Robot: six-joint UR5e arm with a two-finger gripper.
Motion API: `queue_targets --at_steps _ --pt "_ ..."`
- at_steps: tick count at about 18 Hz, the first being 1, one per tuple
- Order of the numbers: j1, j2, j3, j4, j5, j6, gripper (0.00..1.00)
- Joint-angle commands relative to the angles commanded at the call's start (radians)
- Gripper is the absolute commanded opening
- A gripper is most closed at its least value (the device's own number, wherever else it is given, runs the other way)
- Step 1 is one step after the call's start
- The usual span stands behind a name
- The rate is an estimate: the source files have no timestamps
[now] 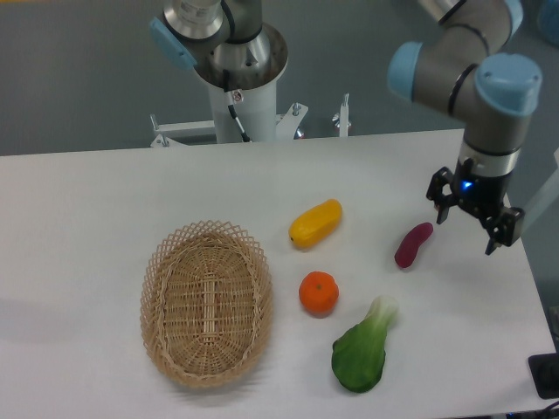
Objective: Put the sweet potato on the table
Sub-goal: 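Open the gripper and lift it up away from the sweet potato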
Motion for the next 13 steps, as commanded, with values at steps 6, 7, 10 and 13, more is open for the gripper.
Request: queue_targets --at_steps 6,7,10,13 --pt "0.018 0.002 0.000 0.000 -0.023 0.034 1.00" --pt "0.018 0.002 0.000 0.000 -0.023 0.035 1.00" --pt "0.022 0.005 0.000 0.000 -0.025 0.035 1.00" --pt "0.020 0.008 -0.005 0.001 -0.025 0.035 1.00"
